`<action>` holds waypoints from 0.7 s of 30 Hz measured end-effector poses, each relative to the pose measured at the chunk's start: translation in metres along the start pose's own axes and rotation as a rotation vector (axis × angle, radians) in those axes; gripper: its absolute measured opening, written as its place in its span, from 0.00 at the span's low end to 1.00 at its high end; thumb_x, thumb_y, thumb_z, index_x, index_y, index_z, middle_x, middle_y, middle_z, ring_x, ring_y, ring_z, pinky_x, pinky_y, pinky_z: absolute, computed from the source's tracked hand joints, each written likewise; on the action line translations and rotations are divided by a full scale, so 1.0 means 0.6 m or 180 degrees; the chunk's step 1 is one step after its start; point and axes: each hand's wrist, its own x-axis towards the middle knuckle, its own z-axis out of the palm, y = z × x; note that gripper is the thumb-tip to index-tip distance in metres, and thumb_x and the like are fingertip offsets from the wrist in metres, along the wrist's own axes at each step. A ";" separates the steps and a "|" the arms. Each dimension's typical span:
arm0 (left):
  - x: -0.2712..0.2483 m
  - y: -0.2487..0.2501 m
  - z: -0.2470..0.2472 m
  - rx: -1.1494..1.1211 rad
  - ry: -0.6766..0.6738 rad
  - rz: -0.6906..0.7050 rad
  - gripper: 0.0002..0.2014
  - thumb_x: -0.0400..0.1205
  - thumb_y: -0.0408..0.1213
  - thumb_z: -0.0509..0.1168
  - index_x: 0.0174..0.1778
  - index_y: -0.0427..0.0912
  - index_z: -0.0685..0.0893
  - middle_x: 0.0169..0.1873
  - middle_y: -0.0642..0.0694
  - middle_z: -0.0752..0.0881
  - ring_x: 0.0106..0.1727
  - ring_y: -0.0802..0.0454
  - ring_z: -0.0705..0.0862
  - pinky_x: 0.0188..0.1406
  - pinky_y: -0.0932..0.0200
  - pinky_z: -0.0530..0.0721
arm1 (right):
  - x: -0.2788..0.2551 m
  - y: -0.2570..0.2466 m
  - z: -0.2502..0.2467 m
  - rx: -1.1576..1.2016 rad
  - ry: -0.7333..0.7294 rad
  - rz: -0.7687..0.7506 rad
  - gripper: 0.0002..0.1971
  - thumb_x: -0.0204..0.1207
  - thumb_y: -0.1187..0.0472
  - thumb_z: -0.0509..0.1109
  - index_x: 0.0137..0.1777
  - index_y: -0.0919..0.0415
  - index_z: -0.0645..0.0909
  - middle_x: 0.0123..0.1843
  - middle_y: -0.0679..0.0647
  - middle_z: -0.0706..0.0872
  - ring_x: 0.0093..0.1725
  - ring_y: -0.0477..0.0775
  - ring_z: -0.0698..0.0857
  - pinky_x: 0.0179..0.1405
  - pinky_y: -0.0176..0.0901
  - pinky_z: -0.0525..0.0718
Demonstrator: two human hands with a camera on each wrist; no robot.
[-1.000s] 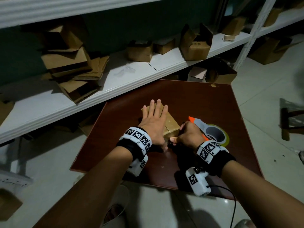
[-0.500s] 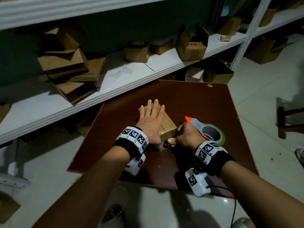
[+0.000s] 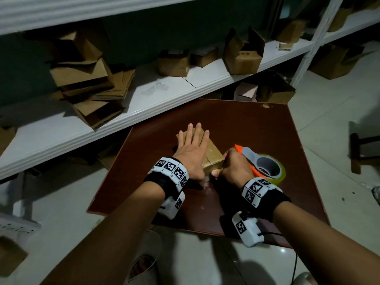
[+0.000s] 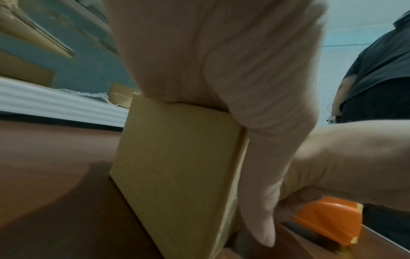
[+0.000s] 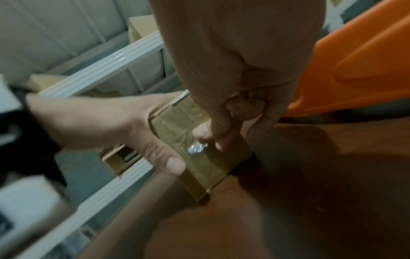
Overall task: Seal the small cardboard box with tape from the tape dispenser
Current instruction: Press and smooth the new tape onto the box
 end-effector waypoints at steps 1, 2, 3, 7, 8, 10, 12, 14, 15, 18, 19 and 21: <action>0.000 0.000 0.000 -0.0005 -0.0008 0.0001 0.82 0.62 0.59 0.88 0.92 0.39 0.28 0.89 0.33 0.23 0.87 0.29 0.20 0.89 0.25 0.31 | -0.001 0.000 0.003 -0.0093 0.0022 -0.0076 0.28 0.67 0.53 0.87 0.57 0.56 0.73 0.49 0.51 0.82 0.49 0.56 0.82 0.44 0.49 0.76; -0.001 0.000 -0.001 -0.0003 -0.0014 0.0002 0.82 0.63 0.59 0.88 0.92 0.39 0.28 0.89 0.33 0.22 0.87 0.29 0.20 0.89 0.25 0.31 | -0.004 0.001 0.007 -0.0236 0.0066 -0.0167 0.27 0.70 0.53 0.85 0.58 0.56 0.72 0.49 0.51 0.82 0.49 0.57 0.82 0.44 0.49 0.76; -0.002 0.000 -0.002 0.0000 -0.0021 0.0006 0.82 0.63 0.58 0.88 0.92 0.39 0.28 0.89 0.33 0.22 0.87 0.29 0.20 0.89 0.25 0.31 | -0.007 0.002 0.012 -0.0416 0.0136 -0.0279 0.25 0.73 0.54 0.83 0.61 0.57 0.71 0.48 0.52 0.83 0.49 0.59 0.84 0.43 0.49 0.77; -0.004 -0.001 -0.005 -0.0004 0.0018 0.0104 0.80 0.65 0.57 0.87 0.92 0.39 0.29 0.89 0.34 0.23 0.88 0.30 0.20 0.88 0.28 0.27 | -0.019 0.023 0.032 -0.1102 0.0183 -0.0409 0.24 0.81 0.59 0.74 0.72 0.62 0.68 0.55 0.60 0.89 0.53 0.63 0.90 0.43 0.55 0.87; -0.003 -0.002 -0.003 -0.0005 0.0026 0.0140 0.79 0.66 0.56 0.87 0.92 0.40 0.29 0.89 0.34 0.23 0.88 0.31 0.20 0.88 0.30 0.25 | -0.021 0.028 0.032 -0.1147 0.0103 -0.0326 0.25 0.82 0.59 0.73 0.74 0.63 0.68 0.58 0.61 0.88 0.55 0.64 0.90 0.46 0.55 0.88; -0.002 -0.006 -0.001 -0.0034 0.0102 0.0203 0.79 0.67 0.54 0.87 0.92 0.39 0.29 0.90 0.35 0.24 0.88 0.33 0.20 0.87 0.34 0.25 | -0.020 0.032 0.023 -0.1081 -0.0025 -0.0325 0.28 0.79 0.55 0.77 0.73 0.62 0.70 0.60 0.61 0.88 0.58 0.64 0.89 0.50 0.56 0.87; 0.000 -0.012 0.003 -0.0121 0.0202 0.0342 0.78 0.68 0.52 0.88 0.92 0.38 0.29 0.90 0.37 0.25 0.90 0.37 0.22 0.88 0.40 0.25 | -0.018 0.027 0.003 -0.0986 -0.0066 -0.0512 0.31 0.73 0.52 0.82 0.70 0.59 0.71 0.59 0.59 0.88 0.59 0.64 0.88 0.51 0.55 0.86; -0.002 -0.020 0.003 -0.0234 0.0284 0.0489 0.78 0.68 0.52 0.88 0.92 0.37 0.30 0.91 0.39 0.26 0.91 0.42 0.24 0.89 0.47 0.26 | -0.020 0.023 -0.018 -0.0978 -0.0011 -0.0699 0.39 0.66 0.49 0.87 0.71 0.58 0.70 0.60 0.58 0.89 0.61 0.64 0.87 0.52 0.55 0.86; -0.004 -0.023 0.002 -0.0272 0.0293 0.0549 0.78 0.68 0.53 0.88 0.93 0.37 0.31 0.91 0.40 0.26 0.91 0.43 0.25 0.90 0.48 0.27 | -0.023 0.021 -0.027 -0.0961 -0.0010 -0.0780 0.45 0.63 0.47 0.88 0.74 0.57 0.68 0.62 0.59 0.89 0.63 0.64 0.87 0.53 0.56 0.86; -0.012 -0.028 0.004 -0.0210 0.0274 0.0587 0.78 0.66 0.56 0.88 0.93 0.42 0.31 0.90 0.41 0.23 0.89 0.41 0.21 0.92 0.32 0.32 | -0.032 0.020 -0.042 -0.0786 -0.0137 -0.1021 0.60 0.58 0.42 0.89 0.86 0.51 0.57 0.71 0.60 0.86 0.71 0.63 0.84 0.65 0.58 0.84; -0.017 -0.028 0.005 -0.0156 0.0214 0.0501 0.80 0.64 0.58 0.88 0.93 0.46 0.30 0.88 0.41 0.20 0.87 0.39 0.17 0.88 0.24 0.29 | -0.035 0.020 -0.045 -0.0720 -0.0204 -0.1106 0.63 0.58 0.40 0.89 0.88 0.48 0.54 0.74 0.60 0.84 0.74 0.63 0.82 0.68 0.58 0.83; -0.027 -0.028 0.006 -0.0257 -0.0002 0.0298 0.83 0.59 0.62 0.89 0.92 0.59 0.27 0.82 0.40 0.11 0.80 0.33 0.09 0.79 0.19 0.23 | -0.040 0.018 -0.046 -0.0648 -0.0380 -0.1231 0.65 0.60 0.37 0.87 0.90 0.45 0.47 0.77 0.60 0.82 0.75 0.63 0.81 0.71 0.57 0.80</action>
